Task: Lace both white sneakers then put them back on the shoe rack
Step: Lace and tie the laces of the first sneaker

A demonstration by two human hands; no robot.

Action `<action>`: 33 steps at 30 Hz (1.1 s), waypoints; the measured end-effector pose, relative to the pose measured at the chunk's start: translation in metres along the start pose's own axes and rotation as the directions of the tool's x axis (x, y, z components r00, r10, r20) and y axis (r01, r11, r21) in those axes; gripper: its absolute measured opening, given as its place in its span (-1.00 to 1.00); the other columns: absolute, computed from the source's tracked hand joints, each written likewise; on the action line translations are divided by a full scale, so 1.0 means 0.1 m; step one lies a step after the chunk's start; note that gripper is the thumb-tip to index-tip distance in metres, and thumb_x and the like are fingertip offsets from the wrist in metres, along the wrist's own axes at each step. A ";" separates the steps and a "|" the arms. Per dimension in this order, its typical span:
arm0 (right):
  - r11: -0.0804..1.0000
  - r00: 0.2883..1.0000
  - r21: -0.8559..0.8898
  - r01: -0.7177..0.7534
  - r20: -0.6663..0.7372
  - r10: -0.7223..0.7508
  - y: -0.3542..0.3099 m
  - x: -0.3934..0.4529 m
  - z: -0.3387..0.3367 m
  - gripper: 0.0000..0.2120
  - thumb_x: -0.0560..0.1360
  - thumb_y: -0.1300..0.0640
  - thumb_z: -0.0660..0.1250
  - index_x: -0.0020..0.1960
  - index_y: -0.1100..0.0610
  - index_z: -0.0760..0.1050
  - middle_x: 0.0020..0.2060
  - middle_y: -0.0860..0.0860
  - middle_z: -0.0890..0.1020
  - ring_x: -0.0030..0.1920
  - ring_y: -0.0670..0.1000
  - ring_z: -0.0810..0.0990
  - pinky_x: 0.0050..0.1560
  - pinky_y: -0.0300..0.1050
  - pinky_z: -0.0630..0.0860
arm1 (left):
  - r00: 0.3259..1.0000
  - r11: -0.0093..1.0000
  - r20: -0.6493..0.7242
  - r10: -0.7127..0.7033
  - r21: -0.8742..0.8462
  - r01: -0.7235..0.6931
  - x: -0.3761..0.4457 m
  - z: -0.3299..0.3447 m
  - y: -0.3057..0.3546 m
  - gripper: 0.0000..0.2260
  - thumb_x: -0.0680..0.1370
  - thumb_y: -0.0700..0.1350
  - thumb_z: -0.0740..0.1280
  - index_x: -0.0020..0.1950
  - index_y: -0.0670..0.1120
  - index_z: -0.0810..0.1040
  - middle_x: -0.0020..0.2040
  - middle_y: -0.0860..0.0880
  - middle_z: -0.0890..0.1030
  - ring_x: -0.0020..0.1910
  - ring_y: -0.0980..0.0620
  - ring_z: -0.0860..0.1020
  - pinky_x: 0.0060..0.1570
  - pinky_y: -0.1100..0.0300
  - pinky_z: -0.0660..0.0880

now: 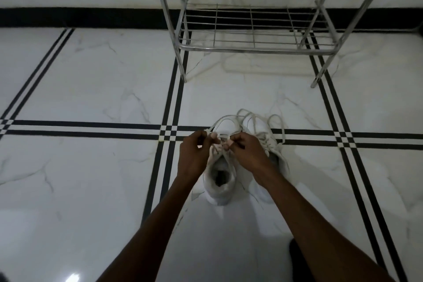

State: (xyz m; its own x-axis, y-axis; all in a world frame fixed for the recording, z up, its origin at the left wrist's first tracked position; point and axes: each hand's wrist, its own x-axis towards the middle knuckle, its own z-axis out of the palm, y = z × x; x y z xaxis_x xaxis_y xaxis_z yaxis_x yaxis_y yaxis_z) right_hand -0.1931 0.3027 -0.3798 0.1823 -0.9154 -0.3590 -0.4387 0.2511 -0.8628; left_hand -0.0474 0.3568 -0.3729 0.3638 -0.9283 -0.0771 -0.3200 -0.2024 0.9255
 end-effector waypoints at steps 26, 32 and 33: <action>0.834 0.862 -0.283 0.474 -0.044 -0.505 -0.28 0.05 -0.25 -0.84 0.43 0.16 0.49 0.01 0.09 0.72 -0.12 -0.02 0.76 -0.15 -0.12 0.69 -0.04 -0.26 0.58 | 0.955 0.975 0.224 0.195 0.061 -0.213 0.23 -0.06 -0.07 -0.71 0.68 -0.12 0.20 0.39 -0.13 0.47 0.18 -0.01 0.63 0.15 0.27 0.58 0.10 0.33 0.55; 0.950 0.950 -0.017 0.312 -0.028 -0.312 -0.23 0.12 -0.26 -0.87 0.45 0.05 0.48 -0.03 0.06 0.72 -0.18 -0.06 0.75 -0.13 -0.10 0.72 -0.08 -0.20 0.62 | 0.975 0.863 -0.028 0.218 0.472 -0.180 0.20 -0.16 -0.18 -0.85 0.60 0.02 0.35 0.00 -0.04 0.60 0.03 -0.03 0.56 0.15 -0.08 0.39 0.07 0.08 0.38; 0.970 0.972 0.066 0.235 -0.014 -0.235 -0.25 0.11 -0.26 -0.86 0.47 0.03 0.46 -0.04 0.07 0.71 -0.19 -0.04 0.75 -0.13 -0.09 0.72 -0.14 -0.22 0.61 | 0.984 0.913 -0.048 0.174 0.382 -0.143 0.18 -0.19 -0.13 -0.79 0.60 0.08 0.34 -0.06 -0.05 0.60 0.01 -0.02 0.54 0.14 -0.04 0.38 0.05 0.15 0.34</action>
State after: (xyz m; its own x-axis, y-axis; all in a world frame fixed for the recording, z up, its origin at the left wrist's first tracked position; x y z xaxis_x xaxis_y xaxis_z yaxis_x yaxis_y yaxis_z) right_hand -0.2027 0.2785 -0.3531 0.2681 -0.9530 -0.1413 -0.3242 0.0488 -0.9447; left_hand -0.0199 0.3491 -0.3792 0.3443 -0.9333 0.1026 -0.6782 -0.1716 0.7145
